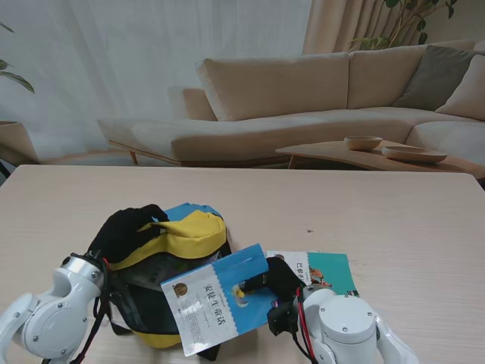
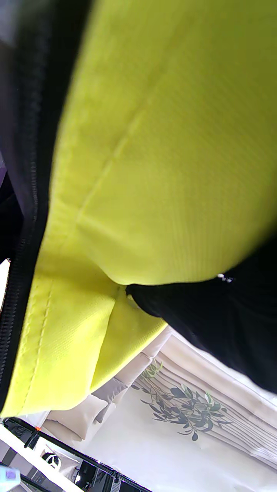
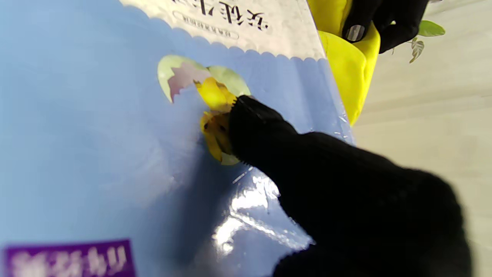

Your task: Pack books into the school bag then zip close the school bag

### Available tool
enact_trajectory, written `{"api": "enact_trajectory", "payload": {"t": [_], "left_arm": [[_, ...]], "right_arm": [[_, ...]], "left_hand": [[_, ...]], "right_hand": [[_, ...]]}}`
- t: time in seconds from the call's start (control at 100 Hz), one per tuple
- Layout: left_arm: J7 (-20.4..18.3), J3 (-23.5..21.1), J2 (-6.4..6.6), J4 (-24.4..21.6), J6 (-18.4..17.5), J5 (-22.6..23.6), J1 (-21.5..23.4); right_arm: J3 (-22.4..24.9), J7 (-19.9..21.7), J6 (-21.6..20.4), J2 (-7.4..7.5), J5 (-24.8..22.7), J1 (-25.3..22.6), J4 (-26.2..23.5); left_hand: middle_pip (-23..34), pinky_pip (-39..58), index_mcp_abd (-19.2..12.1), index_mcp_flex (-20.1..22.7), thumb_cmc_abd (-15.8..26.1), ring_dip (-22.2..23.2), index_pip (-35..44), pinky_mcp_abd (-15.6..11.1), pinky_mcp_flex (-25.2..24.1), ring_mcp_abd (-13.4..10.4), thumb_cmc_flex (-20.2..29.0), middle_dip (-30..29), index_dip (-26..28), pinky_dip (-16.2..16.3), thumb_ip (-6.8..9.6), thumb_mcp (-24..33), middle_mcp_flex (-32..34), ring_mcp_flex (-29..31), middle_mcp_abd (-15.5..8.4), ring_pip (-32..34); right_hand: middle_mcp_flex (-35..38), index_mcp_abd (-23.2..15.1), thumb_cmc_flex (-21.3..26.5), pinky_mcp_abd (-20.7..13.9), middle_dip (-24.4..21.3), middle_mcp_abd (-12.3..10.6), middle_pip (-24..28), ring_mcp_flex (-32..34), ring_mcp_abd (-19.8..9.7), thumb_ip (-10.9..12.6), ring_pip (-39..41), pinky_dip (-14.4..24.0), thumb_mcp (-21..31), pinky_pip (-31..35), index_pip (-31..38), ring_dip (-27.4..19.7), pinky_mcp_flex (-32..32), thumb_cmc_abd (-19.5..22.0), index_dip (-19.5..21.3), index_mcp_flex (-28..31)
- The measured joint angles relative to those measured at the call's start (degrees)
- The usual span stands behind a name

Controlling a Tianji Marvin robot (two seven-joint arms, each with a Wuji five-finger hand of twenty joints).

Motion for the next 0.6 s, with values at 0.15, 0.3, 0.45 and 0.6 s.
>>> {"api": "enact_trajectory", "payload": {"t": [0.15,0.3,0.45,0.6], "left_arm": [[-0.1,-0.1,-0.02,0.0,-0.5,-0.3,0.0],[-0.1,-0.1,-0.02,-0.1,-0.7,-0.7,0.1],[-0.1,-0.1,-0.02,-0.2,-0.7,-0.7,0.4],[0.1,0.0,-0.04,-0.4,-0.9,-0.7,0.7]], "right_arm": [[-2.8,-4.1,3.7,-1.67,0.0,2.2,0.5],[-5.3,-8.8,8.3,-3.84,1.3,4.5,1.3],[-6.7,-13.2,12.5,-6.69,3.2,6.2,1.9],[-7.8,-16.7,15.7,-9.28,4.3,7.7,3.3]], "left_hand": [[0.0,0.0,0.0,0.0,0.0,0.0,0.0,0.0,0.0,0.0,0.0,0.0,0.0,0.2,0.00,0.0,0.0,0.0,0.0,0.0],[0.0,0.0,0.0,0.0,0.0,0.0,0.0,0.0,0.0,0.0,0.0,0.0,0.0,0.3,0.00,0.0,0.0,0.0,0.0,0.0],[0.1,0.0,0.7,0.0,0.0,0.0,0.0,0.0,0.0,0.0,0.5,0.0,0.4,0.3,0.00,0.0,0.0,0.0,0.2,0.0],[0.2,0.0,0.8,0.0,0.0,0.0,0.0,0.0,0.0,0.0,0.5,-0.1,0.4,0.3,0.00,0.0,0.0,0.0,0.2,0.0]], "right_hand": [[0.0,0.0,0.0,0.1,-0.3,0.0,0.0,0.0,0.0,0.0,0.0,-0.1,0.0,0.0,0.0,-0.4,0.1,0.0,-0.8,0.0],[0.0,0.4,0.0,0.3,-0.4,0.0,0.1,0.6,0.1,0.0,0.0,-0.2,0.0,0.0,0.0,-0.6,0.7,0.0,-1.3,0.0],[0.0,0.4,0.0,0.4,-1.0,0.1,0.6,0.6,0.1,0.0,0.0,-0.8,0.0,0.0,0.0,-0.6,1.3,0.0,-1.4,0.0],[0.0,0.4,0.0,0.4,-1.2,0.1,0.6,0.7,0.1,0.0,0.0,-0.9,0.0,0.0,0.0,-0.6,1.4,0.0,-1.9,0.0]]}}
